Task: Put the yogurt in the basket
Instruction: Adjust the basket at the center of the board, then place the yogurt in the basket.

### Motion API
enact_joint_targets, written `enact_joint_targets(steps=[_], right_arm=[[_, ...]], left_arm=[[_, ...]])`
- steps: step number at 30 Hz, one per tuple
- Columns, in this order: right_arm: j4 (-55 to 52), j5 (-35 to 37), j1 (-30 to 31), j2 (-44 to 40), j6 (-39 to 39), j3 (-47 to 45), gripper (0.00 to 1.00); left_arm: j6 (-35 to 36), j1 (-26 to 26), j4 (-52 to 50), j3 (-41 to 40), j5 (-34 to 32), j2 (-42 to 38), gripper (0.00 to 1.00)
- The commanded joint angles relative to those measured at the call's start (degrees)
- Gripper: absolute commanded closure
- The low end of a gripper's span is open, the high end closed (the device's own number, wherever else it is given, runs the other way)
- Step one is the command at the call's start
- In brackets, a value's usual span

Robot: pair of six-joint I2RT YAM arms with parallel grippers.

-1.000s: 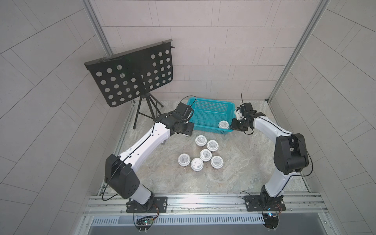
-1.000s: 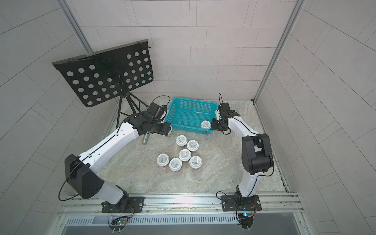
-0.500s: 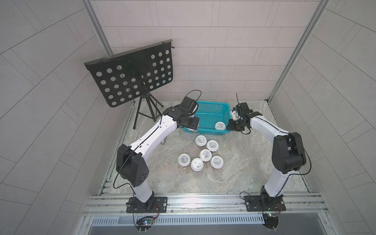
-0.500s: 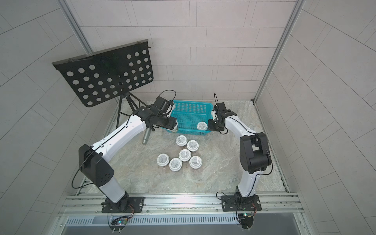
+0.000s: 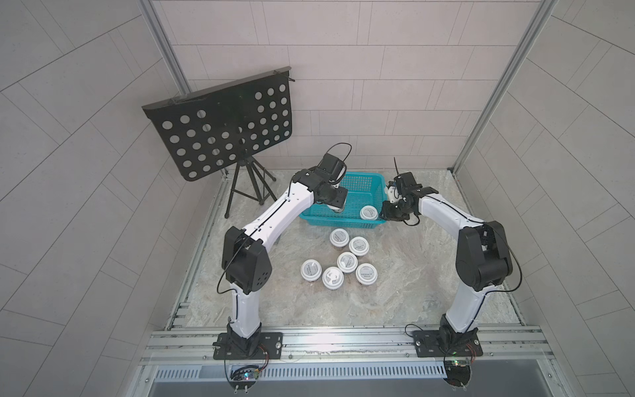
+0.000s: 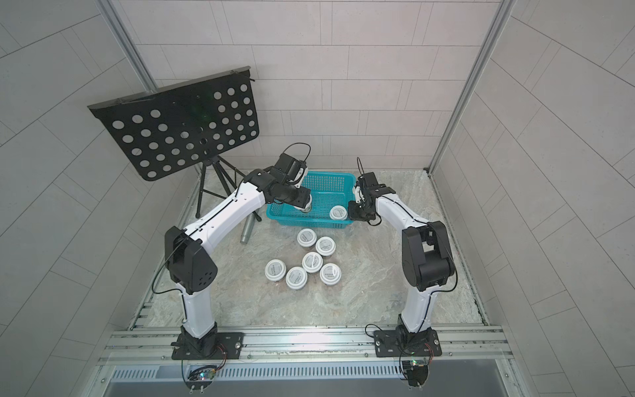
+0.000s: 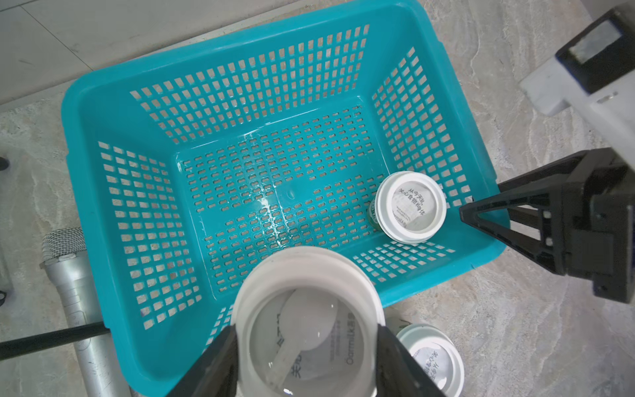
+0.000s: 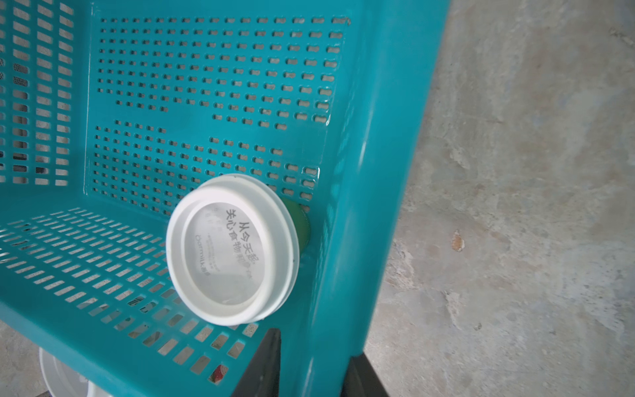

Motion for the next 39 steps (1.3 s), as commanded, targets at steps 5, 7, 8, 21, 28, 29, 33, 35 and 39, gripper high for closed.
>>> enact_joint_targets(steps=[5, 7, 8, 21, 28, 29, 33, 35, 39], right_arm=[[-2.07, 0.19, 0.46, 0.69, -0.59, 1.88, 0.67], [-2.06, -0.01, 0.46, 0.75, -0.49, 2.02, 0.67], [-2.06, -0.01, 0.46, 0.76, -0.43, 2.11, 0.66], [-1.86, -0.16, 0.44, 0.88, -0.07, 2.49, 0.66], [-1.84, -0.42, 0.44, 0.85, 0.03, 2.50, 0.65], [-1.83, -0.37, 0.47, 0.76, 0.04, 2.41, 0.65], [-1.83, -0.42, 0.46, 0.74, 0.14, 2.45, 0.65], [-1.86, -0.43, 0.46, 0.66, 0.15, 2.41, 0.65], [-1.82, -0.53, 0.44, 0.75, 0.17, 2.41, 0.65]], left_arm=[[1.45, -0.46, -0.45, 5.21, -1.15, 5.40, 0.38], [1.64, -0.45, -0.49, 5.33, -1.00, 6.73, 0.38], [1.83, -0.55, -0.46, 5.31, -0.96, 7.25, 0.38], [3.57, -2.79, -0.63, 6.51, -1.73, 12.83, 0.38], [4.52, -4.00, -1.42, 8.09, -2.67, 15.40, 0.38], [4.50, -4.05, -1.48, 8.22, -2.80, 15.60, 0.38], [4.69, -4.26, -1.68, 8.96, -2.81, 16.83, 0.37], [4.74, -4.39, -1.85, 9.38, -2.71, 17.28, 0.37], [4.95, -4.76, -1.88, 9.76, -2.52, 17.89, 0.36]])
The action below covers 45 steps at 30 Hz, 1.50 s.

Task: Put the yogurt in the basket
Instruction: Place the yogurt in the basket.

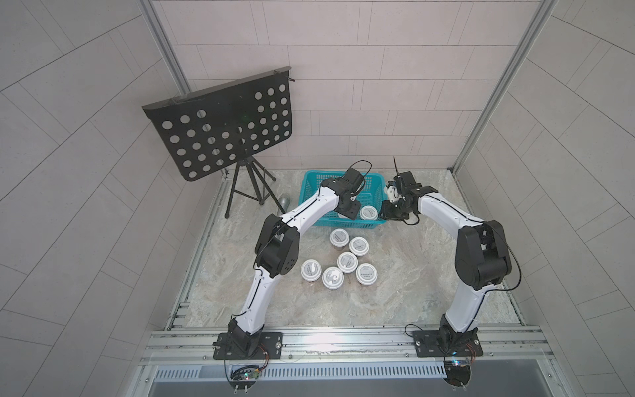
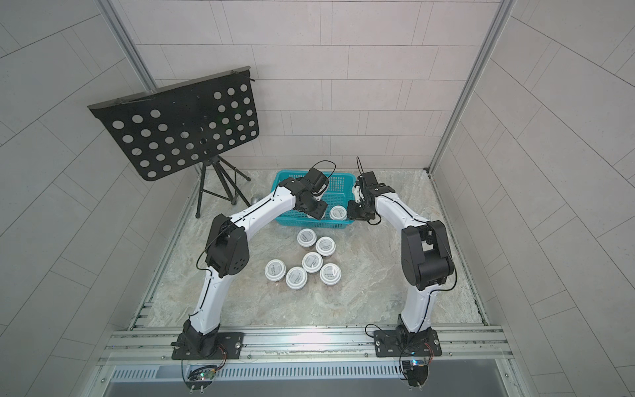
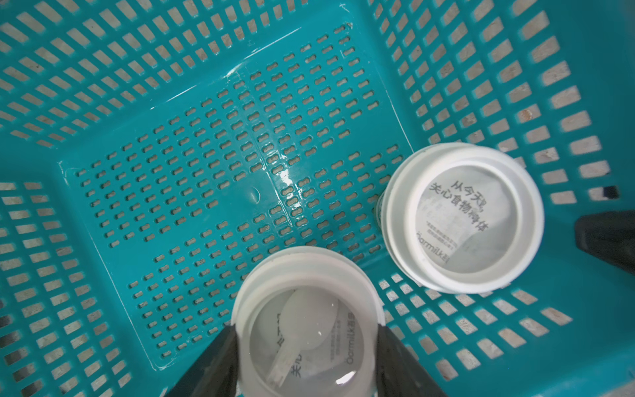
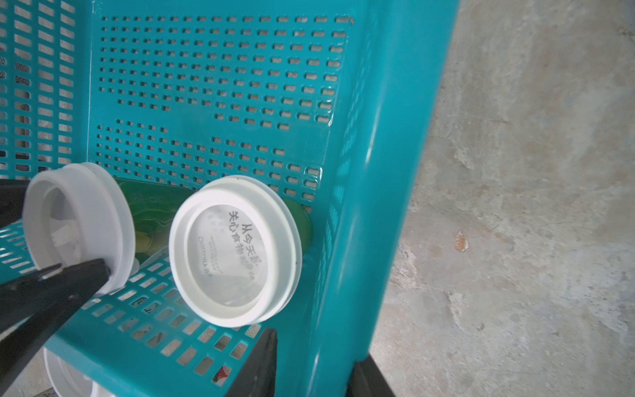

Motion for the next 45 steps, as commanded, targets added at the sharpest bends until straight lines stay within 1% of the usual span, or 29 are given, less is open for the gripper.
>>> enact_joint_targets(steps=[1, 20, 26, 31, 37, 45], right_arm=[[-1.06, -0.31, 0.47, 0.32, 0.36, 1.56, 0.65], [-1.02, -0.25, 0.42, 0.22, 0.23, 1.26, 0.62], [-1.06, -0.05, 0.42, 0.08, 0.23, 1.30, 0.59], [-1.13, 0.38, 0.34, -0.33, 0.24, 1.47, 0.54], [-1.46, 1.90, -0.23, -2.21, -0.02, 1.83, 0.48], [-2.03, 3.42, -0.90, -7.75, -1.84, 1.48, 0.40]], left_arm=[[0.94, -0.77, -1.63, 1.73, -0.34, 1.15, 0.36], [0.72, -1.35, -2.32, 3.58, 0.72, 3.59, 0.30], [0.85, -1.31, -2.81, 3.76, -0.22, 3.08, 0.23], [1.29, -1.31, -3.07, 3.93, -0.35, 2.08, 0.18], [1.60, -1.33, -3.55, 4.02, -1.12, -1.53, 0.16], [0.57, -1.13, -4.70, 2.84, -2.72, -10.13, 0.15]])
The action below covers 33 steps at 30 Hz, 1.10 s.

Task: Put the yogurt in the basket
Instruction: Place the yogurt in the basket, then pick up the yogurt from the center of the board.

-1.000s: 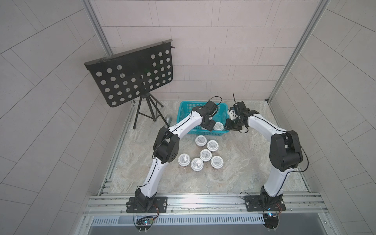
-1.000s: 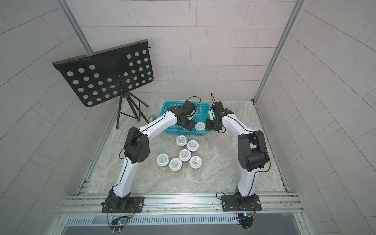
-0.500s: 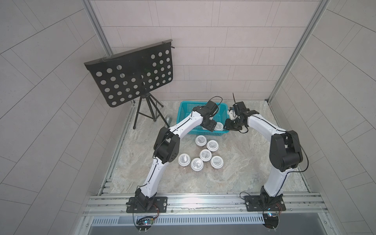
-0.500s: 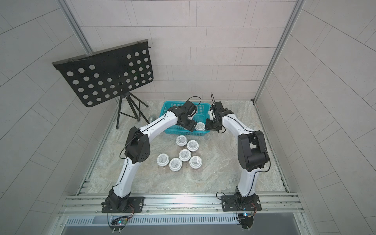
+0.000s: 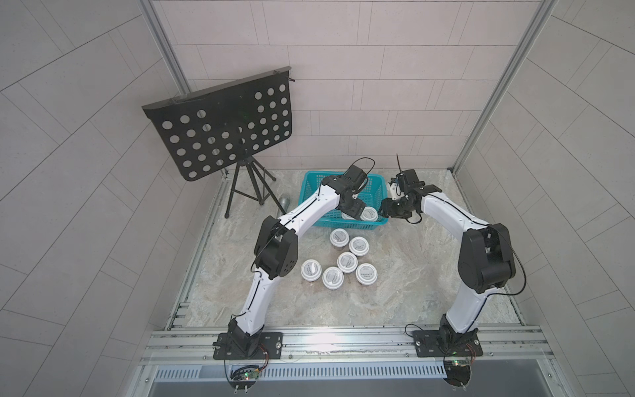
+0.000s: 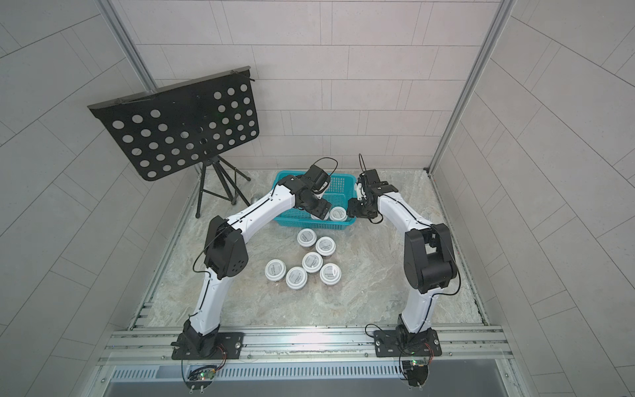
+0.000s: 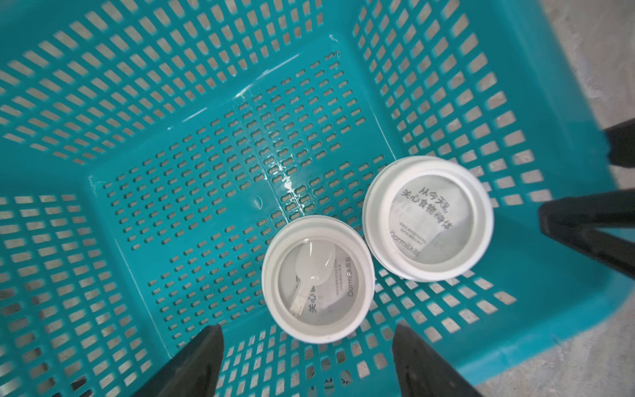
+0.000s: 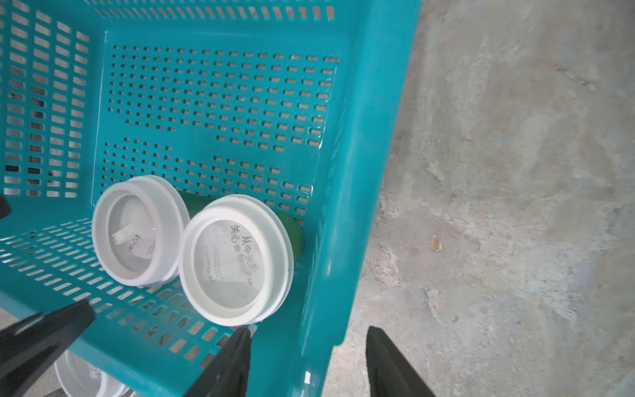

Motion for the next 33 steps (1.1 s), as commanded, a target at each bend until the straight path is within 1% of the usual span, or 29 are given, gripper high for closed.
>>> enact_joint_targets(steps=[1, 4, 9, 12, 15, 20, 22, 24, 27, 33], right_arm=[[-1.53, 1.26, -0.17, -5.24, -1.82, 1.02, 0.40], [-1.99, 0.54, 0.21, -7.88, -3.24, 0.35, 0.39], [-4.17, 0.00, 3.06, -11.86, -7.04, -0.81, 0.39], [-6.20, 0.94, 5.76, -14.12, -9.71, -1.85, 0.39], [-7.14, 1.91, 8.75, -16.23, -11.86, -3.88, 0.38], [-8.14, 3.18, 13.65, -17.82, -13.05, -6.38, 0.37], [-8.15, 3.67, 15.67, -17.52, -13.07, -7.03, 0.36], [-8.14, 4.39, 17.55, -16.80, -12.82, -7.44, 0.36], [-7.74, 5.60, 19.89, -15.56, -12.03, -8.11, 0.36], [-6.38, 7.53, 22.47, -13.42, -10.47, -9.05, 0.32]], left_arm=[[-0.51, -0.12, -1.76, -0.20, -1.57, -7.87, 0.15], [-1.55, 0.17, -1.40, -3.77, -1.88, -12.69, 0.15], [-4.96, 1.70, 2.12, -14.07, -3.00, -23.47, 0.15], [-6.47, 3.49, 4.51, -22.27, -3.40, -31.15, 0.15], [-8.03, 5.91, 7.57, -32.17, -3.73, -39.43, 0.15], [-9.88, 12.33, 11.14, -47.21, -1.65, -52.78, 0.14], [-9.81, 13.77, 12.76, -52.18, -2.22, -56.73, 0.13], [-10.31, 14.78, 14.29, -55.89, -2.34, -59.20, 0.12], [-10.93, 15.10, 15.66, -59.02, -2.98, -61.08, 0.12], [-11.18, 15.19, 15.07, -59.62, -4.13, -61.95, 0.12]])
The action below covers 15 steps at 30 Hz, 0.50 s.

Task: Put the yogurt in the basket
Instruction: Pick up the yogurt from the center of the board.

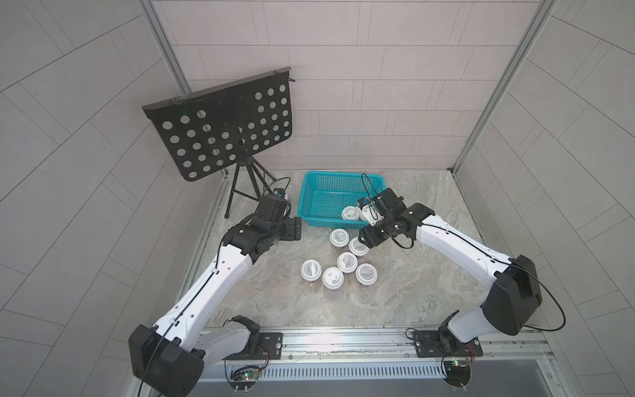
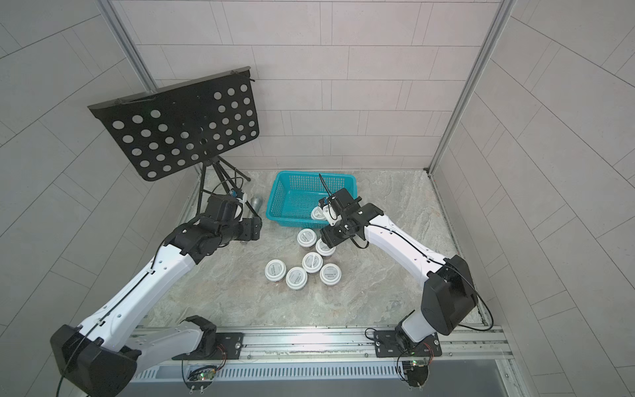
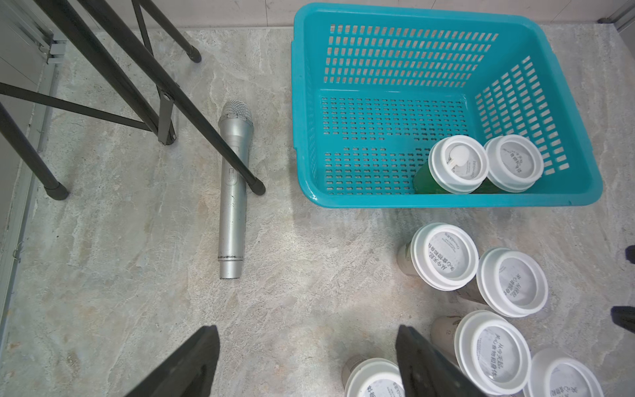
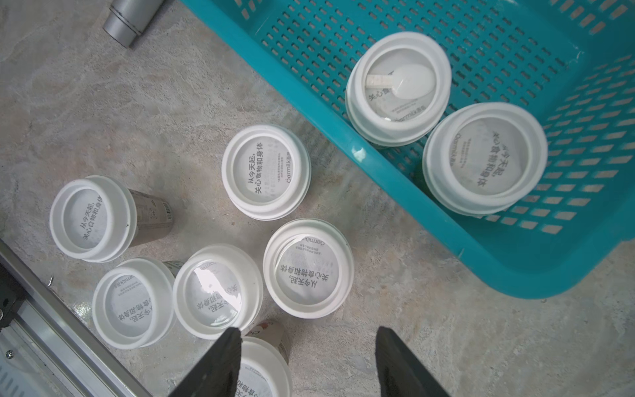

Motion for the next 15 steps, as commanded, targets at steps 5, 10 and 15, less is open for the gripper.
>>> enact_joint_targets(steps=[5, 10, 15], right_arm=[[-0.22, 3.71, 1.32, 3.92, 2.02, -0.44, 0.29], [0.18, 4.37, 2.19, 5.86, 2.24, -0.36, 0.24], [0.25, 4.61, 2.58, 7.51, 2.41, 0.00, 0.21]], left_arm=[[-0.05, 0.63, 1.38, -0.50, -1.79, -1.24, 0.12], [0.11, 1.19, 1.31, -0.50, -1.57, -1.16, 0.12], [0.18, 1.73, 1.33, -0.41, -0.79, -0.85, 0.12]])
